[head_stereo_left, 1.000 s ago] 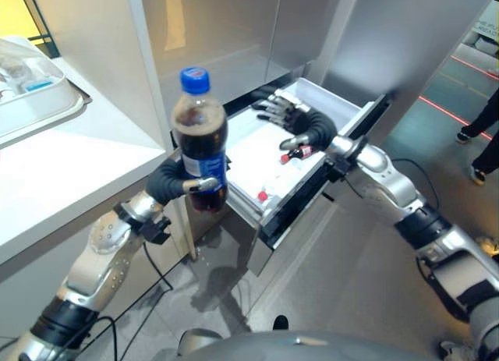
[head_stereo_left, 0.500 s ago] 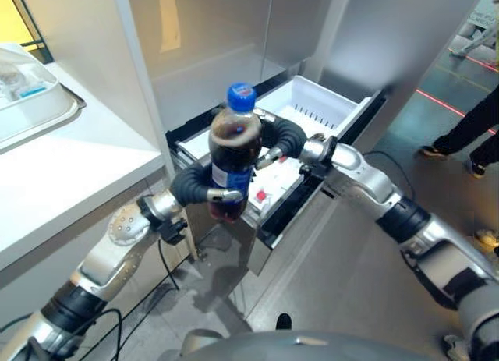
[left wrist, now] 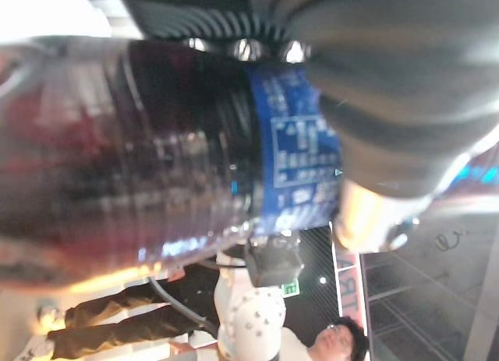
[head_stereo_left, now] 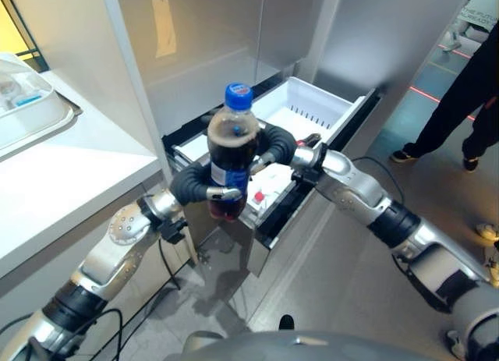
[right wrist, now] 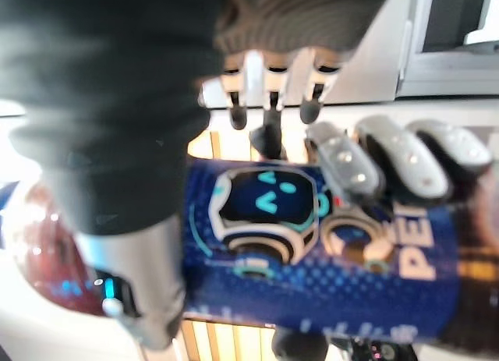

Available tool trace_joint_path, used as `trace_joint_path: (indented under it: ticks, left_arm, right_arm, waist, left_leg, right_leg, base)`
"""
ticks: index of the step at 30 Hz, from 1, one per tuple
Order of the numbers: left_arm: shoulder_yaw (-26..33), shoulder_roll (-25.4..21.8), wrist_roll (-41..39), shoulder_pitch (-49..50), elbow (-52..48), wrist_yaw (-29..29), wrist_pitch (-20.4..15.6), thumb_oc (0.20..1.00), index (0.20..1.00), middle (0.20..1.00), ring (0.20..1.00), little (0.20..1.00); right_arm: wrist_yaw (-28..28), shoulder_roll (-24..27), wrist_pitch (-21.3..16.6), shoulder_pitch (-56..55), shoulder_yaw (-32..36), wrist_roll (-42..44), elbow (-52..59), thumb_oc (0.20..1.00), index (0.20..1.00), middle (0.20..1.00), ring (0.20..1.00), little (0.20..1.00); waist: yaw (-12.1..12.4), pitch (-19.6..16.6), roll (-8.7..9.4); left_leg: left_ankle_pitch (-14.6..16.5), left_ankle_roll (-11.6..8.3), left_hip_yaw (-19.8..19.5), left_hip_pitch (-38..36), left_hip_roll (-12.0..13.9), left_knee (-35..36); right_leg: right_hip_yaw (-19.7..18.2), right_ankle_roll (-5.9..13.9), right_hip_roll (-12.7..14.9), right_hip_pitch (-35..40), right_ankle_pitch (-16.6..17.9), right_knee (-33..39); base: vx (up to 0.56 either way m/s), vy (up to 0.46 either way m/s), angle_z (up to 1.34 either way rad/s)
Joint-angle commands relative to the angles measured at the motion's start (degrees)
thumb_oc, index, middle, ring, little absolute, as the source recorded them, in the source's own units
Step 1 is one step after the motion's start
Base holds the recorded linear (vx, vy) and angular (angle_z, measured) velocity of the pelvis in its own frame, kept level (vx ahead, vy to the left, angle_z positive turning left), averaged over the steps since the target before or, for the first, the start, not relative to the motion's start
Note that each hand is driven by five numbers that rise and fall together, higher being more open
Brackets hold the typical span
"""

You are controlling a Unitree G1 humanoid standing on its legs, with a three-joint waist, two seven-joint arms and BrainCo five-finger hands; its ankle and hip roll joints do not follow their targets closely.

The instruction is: Take the drinks into the refrigerator

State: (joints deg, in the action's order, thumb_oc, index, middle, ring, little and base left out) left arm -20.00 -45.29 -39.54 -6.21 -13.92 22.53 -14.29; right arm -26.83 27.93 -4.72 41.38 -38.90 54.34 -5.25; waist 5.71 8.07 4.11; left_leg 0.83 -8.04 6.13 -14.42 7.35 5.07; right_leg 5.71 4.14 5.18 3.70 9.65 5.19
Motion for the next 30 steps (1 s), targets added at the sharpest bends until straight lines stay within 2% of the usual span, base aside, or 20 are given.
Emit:
trace_joint_path:
  ticks: [1, 9, 12, 13, 14, 15, 16, 30]
  left_arm:
    - [-3.62, 2.51, 1.46, -7.22, -2.30, 0.83, -2.15, 0.200, 0.200, 0.200, 0.200, 0.200]
    - [-3.43, 2.73, 2.54, -7.27, -1.02, 0.28, -2.49, 0.200, 0.200, 0.200, 0.200, 0.200]
    - [-3.61, 3.40, 3.58, -7.40, -0.41, -0.23, -2.68, 0.200, 0.200, 0.200, 0.200, 0.200]
    - [-3.54, 3.53, 3.88, -7.28, -0.37, -0.38, -2.69, 0.200, 0.200, 0.200, 0.200, 0.200]
    - [-3.53, 3.52, 3.89, -7.26, -0.38, -0.39, -2.69, 0.200, 0.200, 0.200, 0.200, 0.200]
    - [-3.46, 3.58, 4.10, -7.29, -0.52, -0.56, -2.73, 0.200, 0.200, 0.200, 0.200, 0.200]
    - [-3.44, 3.84, 4.36, -7.10, -0.63, -0.51, -2.64, 0.200, 0.200, 0.200, 0.200, 0.200]
    - [-3.61, 4.39, 5.00, -6.92, -0.23, -0.41, -2.49, 0.200, 0.200, 0.200, 0.200, 0.200]
  right_arm:
    - [0.30, -3.64, -1.98, 5.26, -1.13, 3.77, 3.90, 1.000, 1.000, 1.000, 1.000, 1.000]
    - [-1.58, -3.45, -0.04, 4.21, -2.99, 6.10, 7.39, 1.000, 1.000, 1.000, 1.000, 1.000]
    - [-1.11, -5.15, -0.12, 4.65, -3.29, 6.33, 6.92, 1.000, 1.000, 1.000, 1.000, 1.000]
    - [-0.95, -5.52, -0.24, 4.67, -3.23, 6.33, 6.60, 0.871, 0.871, 0.871, 0.871, 0.871]
    - [-0.95, -5.54, -0.26, 4.68, -3.24, 6.32, 6.58, 0.812, 0.812, 0.812, 0.812, 0.812]
    - [-0.91, -5.99, -0.31, 4.86, -3.32, 6.22, 6.60, 0.536, 0.536, 0.536, 0.536, 0.536]
    - [-0.99, -6.56, -0.15, 4.70, -3.35, 6.34, 6.90, 0.203, 0.203, 0.203, 0.203, 0.203]
    - [-0.34, -9.14, -0.10, 3.63, -3.14, 7.05, 6.17, 0.200, 0.200, 0.200, 0.200, 0.200]
  waist:
    - [0.60, -0.98, -1.05]
    - [0.59, -0.87, -0.69]
    - [0.66, -0.82, -0.63]
    - [0.73, -0.83, -0.62]
    - [0.73, -0.84, -0.62]
    - [0.78, -0.87, -0.57]
    - [0.81, -0.90, -0.48]
    - [1.18, -0.93, -0.21]
  left_leg:
    - [2.78, 6.51, -2.79, 2.50, -4.89, -0.07]
    - [2.73, 6.48, -2.97, 2.66, -4.71, -0.07]
    - [2.67, 6.45, -2.96, 2.67, -4.62, -0.07]
    - [2.68, 6.45, -2.92, 2.63, -4.63, -0.07]
    - [2.68, 6.44, -2.91, 2.63, -4.63, -0.07]
    - [2.70, 6.45, -2.93, 2.63, -4.63, -0.07]
    - [2.74, 6.43, -2.87, 2.63, -4.62, -0.07]
    - [2.43, 6.44, -3.17, 2.97, -4.65, -0.07]
  right_leg:
    - [2.43, 1.70, 0.59, 3.37, -7.18, -6.08]
    - [2.38, 1.59, 0.43, 3.27, -7.35, -6.00]
    - [2.32, 1.47, 0.33, 3.33, -7.32, -5.92]
    - [2.31, 1.47, 0.29, 3.32, -7.31, -5.91]
    - [2.30, 1.47, 0.28, 3.32, -7.31, -5.91]
    - [2.30, 1.45, 0.25, 3.37, -7.32, -5.85]
    - [2.34, 1.46, 0.20, 3.43, -7.31, -5.75]
    - [2.70, 1.49, 0.29, 3.44, -7.13, -5.72]
  base:
    - [0.00, 0.000, 0.00]
    - [0.00, 0.000, 0.00]
    - [0.00, 0.000, 0.00]
    - [0.00, 0.000, 0.00]
    - [0.00, 0.000, 0.00]
    - [0.00, 0.000, 0.00]
    - [0.00, 0.000, 0.00]
    - [0.00, 0.000, 0.00]
